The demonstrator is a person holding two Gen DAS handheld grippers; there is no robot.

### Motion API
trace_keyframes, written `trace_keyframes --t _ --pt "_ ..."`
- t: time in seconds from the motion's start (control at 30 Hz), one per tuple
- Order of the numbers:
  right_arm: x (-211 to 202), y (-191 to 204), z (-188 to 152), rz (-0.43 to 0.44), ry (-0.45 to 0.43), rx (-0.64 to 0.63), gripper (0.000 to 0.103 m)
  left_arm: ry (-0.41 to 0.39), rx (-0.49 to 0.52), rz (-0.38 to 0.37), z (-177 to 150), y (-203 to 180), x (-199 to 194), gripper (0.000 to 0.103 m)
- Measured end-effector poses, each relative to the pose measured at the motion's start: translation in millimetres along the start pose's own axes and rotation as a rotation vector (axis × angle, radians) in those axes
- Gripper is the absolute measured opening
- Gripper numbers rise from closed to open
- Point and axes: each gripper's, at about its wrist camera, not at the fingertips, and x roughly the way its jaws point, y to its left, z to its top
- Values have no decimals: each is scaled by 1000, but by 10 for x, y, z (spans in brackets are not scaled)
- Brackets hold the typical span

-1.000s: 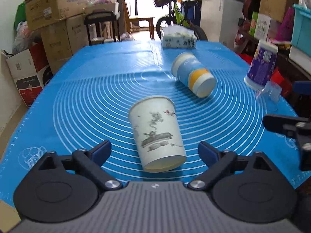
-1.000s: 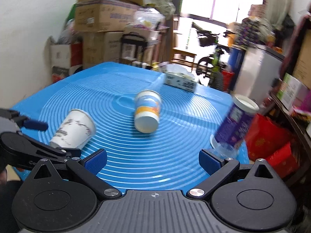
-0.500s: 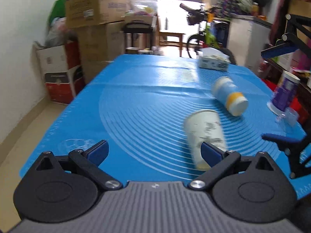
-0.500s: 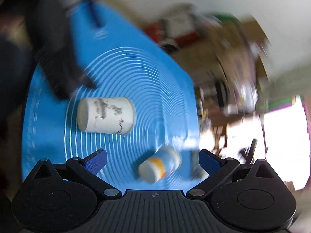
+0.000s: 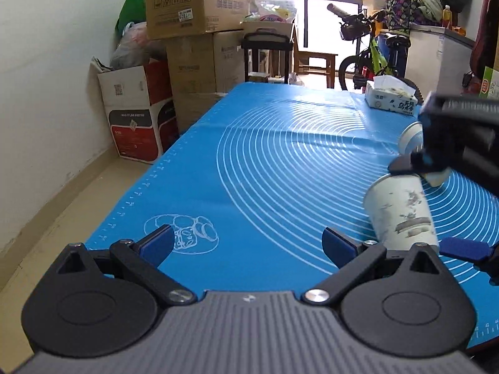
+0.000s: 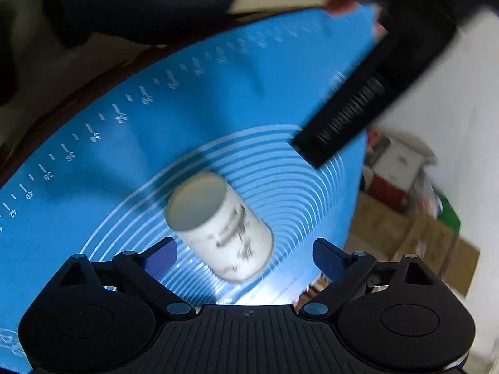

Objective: Flip cup upside down
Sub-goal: 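Rotate the right tool to turn the held white cup rim-down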

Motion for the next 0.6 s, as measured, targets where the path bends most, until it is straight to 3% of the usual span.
trace_keyframes --t 0.13,0.2,0.23,0.27,0.37,0.5,0.6 --pt "42 71 105 5 -17 -57 90 6 -1 -6 -6 5 21 100" --pt "69 87 137 25 -6 -53 79 6 0 -8 -8 11 29 100" --pt "94 85 159 37 2 -44 67 7 0 -10 -11 15 30 100" --pt "125 91 173 44 8 -31 62 7 -1 -12 -10 16 30 100" --pt "168 76 192 35 2 19 57 10 -5 -18 -4 24 41 100" --pt "168 -104 130 6 8 233 56 11 -7 -26 6 21 41 100" --pt "148 -306 -60 10 5 533 56 4 0 -37 35 6 45 100"
